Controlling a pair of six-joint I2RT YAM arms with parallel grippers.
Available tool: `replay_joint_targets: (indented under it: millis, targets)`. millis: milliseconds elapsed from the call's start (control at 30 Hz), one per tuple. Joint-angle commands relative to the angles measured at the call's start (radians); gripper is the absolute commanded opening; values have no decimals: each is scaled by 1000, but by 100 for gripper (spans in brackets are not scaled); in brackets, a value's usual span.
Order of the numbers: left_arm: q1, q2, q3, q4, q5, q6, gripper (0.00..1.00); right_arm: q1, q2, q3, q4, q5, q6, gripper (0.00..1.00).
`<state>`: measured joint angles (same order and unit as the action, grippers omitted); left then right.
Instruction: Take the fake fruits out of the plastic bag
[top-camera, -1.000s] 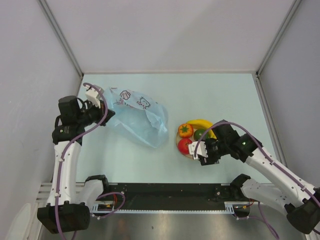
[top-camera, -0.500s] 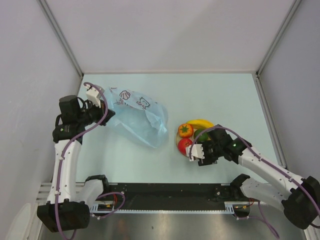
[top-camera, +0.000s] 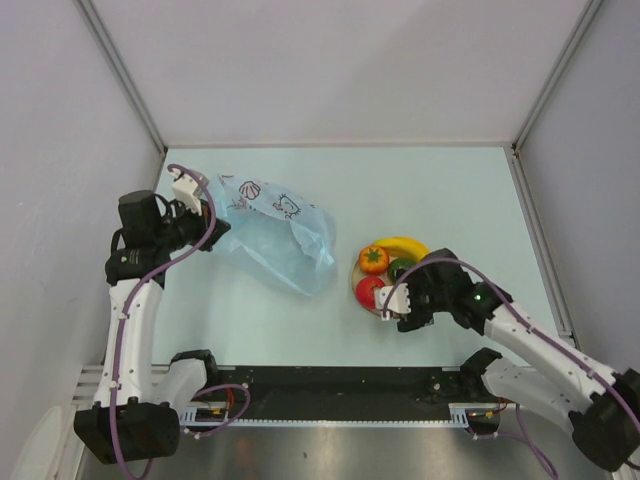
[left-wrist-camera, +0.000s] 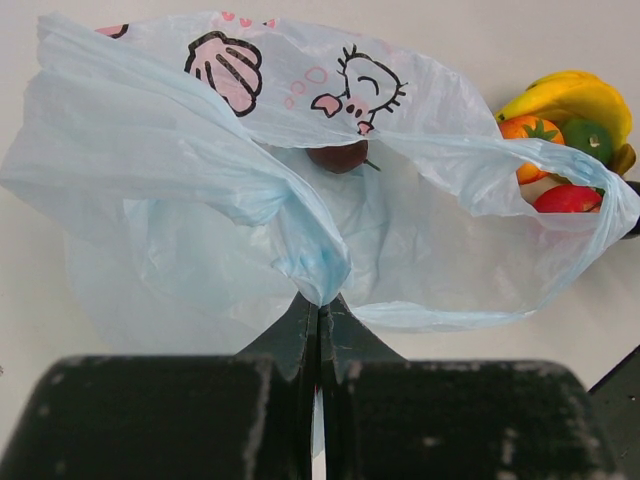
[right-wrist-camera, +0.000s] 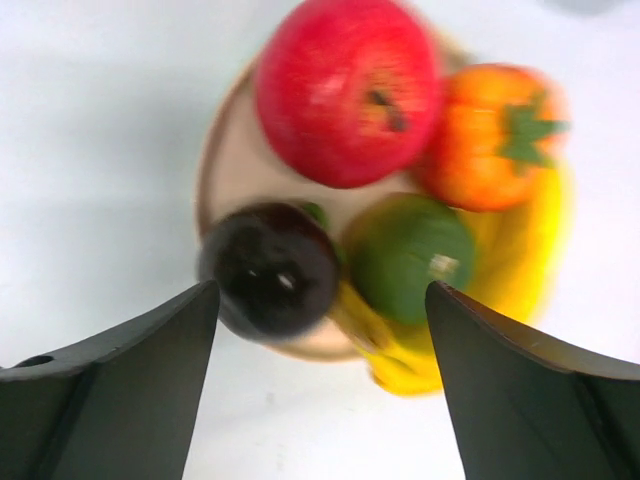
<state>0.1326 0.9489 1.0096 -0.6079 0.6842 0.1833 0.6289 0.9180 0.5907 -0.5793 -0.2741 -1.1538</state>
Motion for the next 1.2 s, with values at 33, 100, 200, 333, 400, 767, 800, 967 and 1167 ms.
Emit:
replay_joint_targets:
  millis: [33,100,200,333,400,767,800,967,1167]
  targets:
    - [7,2,-5,43,24,-30,0,-37,-191,41,-28,-69,-66,92]
    - [7,-1,-11,53,26,-41,0,-46,-220,63,7,-100,-26,92]
    - [5,-7,-20,57,31,-42,0,-43,-196,96,123,-122,106,90]
    - [7,-12,-20,48,40,-42,0,-17,-62,161,315,-57,294,90]
    - [7,-18,-23,46,44,-50,0,-2,59,259,387,-51,392,90]
    - [-16,-42,-3,34,131,-77,0,256,393,609,689,-224,629,80]
    - [-16,-48,0,46,150,-100,0,287,445,635,705,-265,656,79]
    - [-16,-41,108,45,221,-177,0,319,631,710,762,-274,863,54]
    - [-8,-30,326,-16,253,-165,0,247,814,768,857,-52,1073,43]
